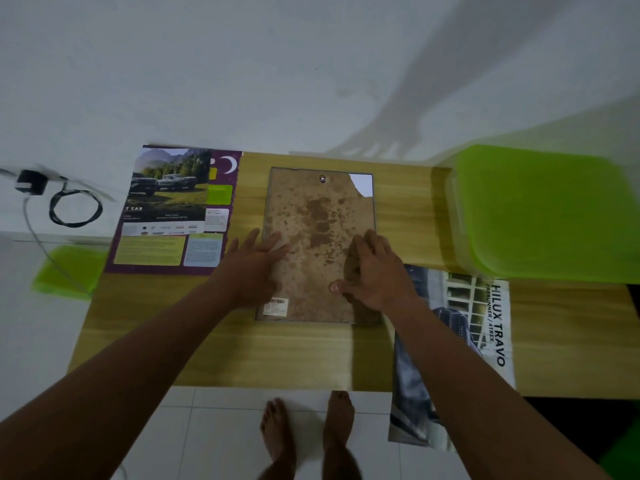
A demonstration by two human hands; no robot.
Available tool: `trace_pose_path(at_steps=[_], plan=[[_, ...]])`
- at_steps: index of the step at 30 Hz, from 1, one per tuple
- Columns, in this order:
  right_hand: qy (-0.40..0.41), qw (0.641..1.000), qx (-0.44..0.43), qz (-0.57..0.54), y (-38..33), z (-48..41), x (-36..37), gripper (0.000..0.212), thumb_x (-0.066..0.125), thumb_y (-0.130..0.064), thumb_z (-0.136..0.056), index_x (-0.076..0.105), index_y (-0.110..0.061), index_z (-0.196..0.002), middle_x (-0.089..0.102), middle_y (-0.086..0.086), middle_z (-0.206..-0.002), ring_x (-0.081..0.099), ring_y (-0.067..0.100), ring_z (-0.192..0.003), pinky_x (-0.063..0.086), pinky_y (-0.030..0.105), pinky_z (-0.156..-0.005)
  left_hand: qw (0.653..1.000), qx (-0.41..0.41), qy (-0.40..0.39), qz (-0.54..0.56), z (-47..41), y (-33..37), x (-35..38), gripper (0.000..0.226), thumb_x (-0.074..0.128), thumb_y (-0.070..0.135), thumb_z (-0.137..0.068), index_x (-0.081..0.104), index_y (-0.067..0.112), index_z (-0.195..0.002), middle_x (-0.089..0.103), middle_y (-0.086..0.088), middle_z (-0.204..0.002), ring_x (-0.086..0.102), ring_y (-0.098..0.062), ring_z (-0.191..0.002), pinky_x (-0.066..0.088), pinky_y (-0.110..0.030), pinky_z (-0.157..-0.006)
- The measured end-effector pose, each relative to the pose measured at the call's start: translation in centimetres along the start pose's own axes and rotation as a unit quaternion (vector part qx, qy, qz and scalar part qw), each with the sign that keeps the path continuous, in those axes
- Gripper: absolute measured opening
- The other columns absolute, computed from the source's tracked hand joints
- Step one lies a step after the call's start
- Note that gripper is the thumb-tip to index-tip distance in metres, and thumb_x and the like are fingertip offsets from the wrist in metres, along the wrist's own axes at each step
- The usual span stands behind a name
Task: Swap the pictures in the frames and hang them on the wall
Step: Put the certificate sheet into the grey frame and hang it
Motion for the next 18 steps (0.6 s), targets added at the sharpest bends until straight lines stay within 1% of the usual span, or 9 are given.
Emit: trace_pose_path(at_steps=[2,4,7,9,11,13,15,16,18], plan=[[0.007,1.0,0.02,0.022,0.0,0.1,-0.3,0.108,0.069,-0.072,-0.072,0.023,-0.015,-0.151,0.019,0.008,-0.157,0.024,0.037,-0.138,0.033,0.05,-0.11,0.999,-0.002,0.012,-0.036,0.2,0.3,0.0,0.082,0.055,0.04,-0.091,0.003,0.033,-0.154,-0.004,0.003,-0.163,-0.006,-0.03,-0.149,0.006,-0.055,-0.118],[-0.001,0.999,0.029,0.017,-0.2,-0.1,-0.4,0.105,0.072,-0.069,-0.071,0.027,-0.014,-0.148,0.022,0.008,-0.153,0.031,0.039,-0.128,0.038,0.049,-0.103,0.998,0.002,-0.002,-0.068,0.1,0.6,0.8,0.082,0.05,0.038,-0.092,-0.002,0.026,-0.154,-0.011,-0.003,-0.162,-0.008,-0.031,-0.148,0.005,-0.054,-0.119],[-0.022,0.999,0.035,-0.002,-0.6,-0.3,-0.3,0.105,0.074,-0.064,-0.073,0.026,-0.011,-0.149,0.022,0.008,-0.153,0.033,0.042,-0.126,0.042,0.049,-0.1,0.994,-0.002,-0.005,-0.107,0.2,1.3,1.7,0.083,0.046,0.039,-0.091,-0.005,0.017,-0.154,-0.016,-0.011,-0.161,-0.012,-0.038,-0.147,0.001,-0.058,-0.118],[-0.029,0.999,0.037,-0.004,-0.6,-0.4,-0.3,0.105,0.074,-0.064,-0.073,0.025,-0.011,-0.15,0.021,0.007,-0.155,0.034,0.044,-0.127,0.042,0.049,-0.101,0.992,-0.016,-0.004,-0.122,0.1,1.5,2.1,0.086,0.045,0.045,-0.091,-0.006,0.017,-0.154,-0.018,-0.011,-0.16,-0.013,-0.04,-0.146,-0.001,-0.063,-0.115],[-0.032,0.999,0.039,-0.006,-0.4,-0.5,-0.3,0.101,0.073,-0.061,-0.078,0.023,-0.013,-0.151,0.016,0.005,-0.158,0.033,0.045,-0.128,0.042,0.049,-0.102,0.994,-0.034,-0.009,-0.107,-0.1,1.4,2.1,0.084,0.045,0.047,-0.092,-0.004,0.019,-0.154,-0.016,-0.008,-0.161,-0.011,-0.041,-0.146,0.002,-0.065,-0.112],[-0.018,0.999,0.037,-0.025,-0.2,-0.6,-0.3,0.084,0.071,-0.048,-0.085,0.027,-0.015,-0.149,0.011,0.004,-0.16,0.033,0.047,-0.128,0.042,0.049,-0.101,0.997,-0.037,0.036,-0.05,0.0,1.7,1.2,0.073,0.048,0.038,-0.094,0.01,0.021,-0.154,-0.002,-0.007,-0.163,0.002,-0.04,-0.147,0.013,-0.064,-0.113],[0.008,0.996,0.047,-0.069,-0.1,-0.7,-0.4,0.07,0.072,-0.033,-0.087,0.031,-0.018,-0.142,0.015,0.007,-0.154,0.037,0.045,-0.123,0.044,0.046,-0.096,0.984,-0.046,0.157,0.073,0.4,2.0,0.0,0.062,0.06,0.021,-0.089,0.036,0.018,-0.146,0.027,-0.013,-0.156,0.028,-0.04,-0.139,0.032,-0.057,-0.109],[0.018,0.993,0.06,-0.099,0.0,-0.8,-0.4,0.07,0.073,-0.028,-0.086,0.031,-0.019,-0.14,0.022,0.01,-0.148,0.039,0.043,-0.121,0.045,0.045,-0.094,0.967,-0.075,0.194,0.148,0.5,2.1,-0.6,0.062,0.066,0.013,-0.083,0.043,0.018,-0.141,0.035,-0.014,-0.149,0.039,-0.04,-0.131,0.039,-0.053,-0.104],[0.027,0.982,0.097,-0.161,0.4,-1.2,-0.3,0.08,0.079,-0.027,-0.079,0.028,-0.022,-0.14,0.038,0.013,-0.133,0.044,0.039,-0.117,0.048,0.045,-0.093,0.925,-0.157,0.206,0.278,0.1,1.5,-0.7,0.075,0.072,0.006,-0.073,0.041,0.021,-0.14,0.038,-0.014,-0.142,0.047,-0.036,-0.121,0.046,-0.049,-0.097]])
Point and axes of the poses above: each hand's wrist, its own z-axis away from the middle knuckle, its own x-axis out of the palm, y = z × x, the point moved 4 cm from there along -z, towards the middle knuckle
